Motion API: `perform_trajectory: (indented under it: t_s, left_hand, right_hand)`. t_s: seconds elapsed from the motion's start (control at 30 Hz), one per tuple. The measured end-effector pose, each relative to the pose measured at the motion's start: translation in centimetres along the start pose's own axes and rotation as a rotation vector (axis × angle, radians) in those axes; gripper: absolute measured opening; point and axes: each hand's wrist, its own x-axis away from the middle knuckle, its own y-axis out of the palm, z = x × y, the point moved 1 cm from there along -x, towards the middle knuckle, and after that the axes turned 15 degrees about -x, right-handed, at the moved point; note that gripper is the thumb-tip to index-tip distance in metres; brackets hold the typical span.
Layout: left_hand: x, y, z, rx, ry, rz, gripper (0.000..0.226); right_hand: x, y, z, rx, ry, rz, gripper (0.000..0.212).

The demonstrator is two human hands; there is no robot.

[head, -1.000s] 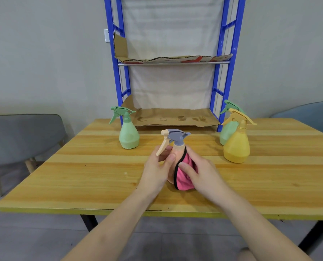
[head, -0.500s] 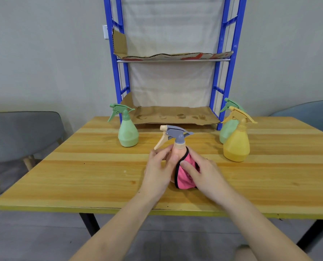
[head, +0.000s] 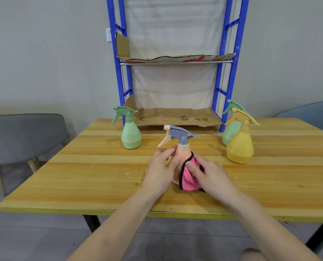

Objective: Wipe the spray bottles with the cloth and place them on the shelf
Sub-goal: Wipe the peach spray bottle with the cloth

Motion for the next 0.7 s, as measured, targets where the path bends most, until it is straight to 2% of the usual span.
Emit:
perform_trajectory:
  t_s: [0.17,0.43,0.6,0.67,0.7]
  left_hand:
    - [0.4,0.0,0.7,0.022,-0.018,0.050,0.041]
    - [0.8,-0.6,1.2,0.049,-0.013,0.079,0.033]
    - [1.0,-0.6,1.1,0.034,-0.026,0.097,0.034]
    - [1.1,-0.5,1.2,0.048,-0.029,0.096,0.033]
    - [1.1,-0.6,1.2,0.066,-0.036,0.092,0.032]
  right_hand:
    - [0.0,-0.4,0.0,-0.031,0.042,-0.079,0.055]
    - [-1.2,0.6,-1.2,-0.112,-0.071,0.026,0.039]
    - [-0.2,-0.3,0.3,-0.155,-0.019,-0.026,0.050]
    - [0.0,-0.7,0.6,-0.235,-0.001,-0.031,0.045]
    - [-0.1,-0.6,0.7,-0.277,-0.004,-0.003,0.035]
